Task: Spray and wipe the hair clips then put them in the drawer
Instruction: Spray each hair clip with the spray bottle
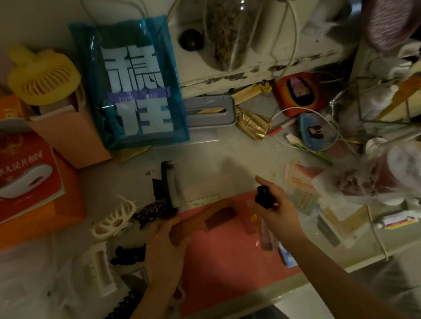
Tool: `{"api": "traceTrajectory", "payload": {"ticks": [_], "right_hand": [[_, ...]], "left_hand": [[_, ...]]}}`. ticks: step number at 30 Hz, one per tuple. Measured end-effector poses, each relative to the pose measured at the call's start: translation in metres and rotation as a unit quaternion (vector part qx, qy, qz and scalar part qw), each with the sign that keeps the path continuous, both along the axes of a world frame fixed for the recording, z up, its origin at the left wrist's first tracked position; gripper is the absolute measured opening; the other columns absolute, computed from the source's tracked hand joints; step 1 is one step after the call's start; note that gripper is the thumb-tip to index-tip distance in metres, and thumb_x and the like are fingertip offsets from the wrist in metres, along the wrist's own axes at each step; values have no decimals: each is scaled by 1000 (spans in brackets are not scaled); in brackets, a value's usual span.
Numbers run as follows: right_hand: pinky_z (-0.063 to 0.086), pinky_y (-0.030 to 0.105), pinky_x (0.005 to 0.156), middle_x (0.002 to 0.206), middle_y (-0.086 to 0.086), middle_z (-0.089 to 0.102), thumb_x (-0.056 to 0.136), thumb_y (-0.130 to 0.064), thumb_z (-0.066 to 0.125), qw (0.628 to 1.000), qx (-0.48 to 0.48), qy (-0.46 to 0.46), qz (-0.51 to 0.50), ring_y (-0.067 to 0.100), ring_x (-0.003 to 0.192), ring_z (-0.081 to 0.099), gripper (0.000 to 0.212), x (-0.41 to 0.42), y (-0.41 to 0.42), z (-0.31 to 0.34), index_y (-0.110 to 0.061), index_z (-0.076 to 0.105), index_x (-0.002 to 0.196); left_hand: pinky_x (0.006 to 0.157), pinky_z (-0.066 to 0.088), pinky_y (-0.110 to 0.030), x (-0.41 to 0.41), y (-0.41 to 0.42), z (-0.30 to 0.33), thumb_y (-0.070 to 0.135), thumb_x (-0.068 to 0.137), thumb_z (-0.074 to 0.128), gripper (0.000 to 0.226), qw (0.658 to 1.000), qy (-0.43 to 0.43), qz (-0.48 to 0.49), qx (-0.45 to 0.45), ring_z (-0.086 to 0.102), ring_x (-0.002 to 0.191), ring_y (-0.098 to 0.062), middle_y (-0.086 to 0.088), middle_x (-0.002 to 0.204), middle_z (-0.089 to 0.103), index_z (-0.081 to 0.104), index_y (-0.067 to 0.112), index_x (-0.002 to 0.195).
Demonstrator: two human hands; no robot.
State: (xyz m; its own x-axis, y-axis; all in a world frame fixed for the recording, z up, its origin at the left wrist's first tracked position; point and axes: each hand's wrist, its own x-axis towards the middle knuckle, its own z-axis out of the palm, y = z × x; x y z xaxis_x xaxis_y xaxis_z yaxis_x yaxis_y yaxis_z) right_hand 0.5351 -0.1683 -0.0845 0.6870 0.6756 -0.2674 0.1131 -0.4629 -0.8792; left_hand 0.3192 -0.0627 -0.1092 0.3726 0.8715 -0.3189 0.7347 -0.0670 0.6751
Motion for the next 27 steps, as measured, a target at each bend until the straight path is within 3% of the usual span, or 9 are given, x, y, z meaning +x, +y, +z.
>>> {"api": "traceTrajectory", "payload": {"ticks": [3,7,12,14,19,23,27], "right_hand": [[44,12,86,115,5,61,79,0,73,999,32,-20,-8,16,106,56,55,11,2,12,-21,56,127],[48,20,85,102,-3,61,79,3,71,998,39,-57,-1,12,96,58,54,25,5,21,-28,56,119],[49,30,91,104,-11,60,78,4,73,997,36,-72,-4,13,101,58,51,34,6,22,-26,58,117],[50,32,91,106,-9,61,78,4,72,997,31,-75,1,14,103,58,48,34,5,20,-23,59,116],[51,24,83,101,-7,63,73,3,77,997,16,-70,-1,16,102,60,45,32,3,17,-17,64,112],[52,31,84,97,-6,61,70,-1,81,999,11,-51,-11,18,101,60,45,29,-1,16,-18,63,108],[49,28,87,99,-11,59,70,-4,82,999,5,-50,-6,16,105,58,49,28,-6,17,-15,62,114]], "left_hand": [[93,40,-26,0,-5,5,25,80,74,41,1000,-22,3,-16,52,109,-20,-5,118,53,62,17,118],[92,40,-25,-1,-12,9,26,81,74,39,999,-33,-8,-25,53,110,-19,-4,121,53,60,21,117],[101,41,-35,2,-18,14,31,83,72,39,999,-23,-7,-27,51,115,-19,-1,122,55,58,22,119],[100,40,-32,4,-20,15,30,82,72,39,1000,-17,-11,-23,49,116,-20,-3,123,53,59,22,119],[97,36,-26,7,-24,16,30,81,73,42,1000,-6,-20,-21,49,116,-19,-1,126,49,59,24,120],[103,41,-36,11,-27,20,28,78,75,48,999,-9,-36,-9,49,119,-20,1,129,46,57,24,123],[107,38,-36,15,-28,24,28,79,75,59,996,-35,-80,12,40,125,-13,9,131,42,49,27,132]]}}
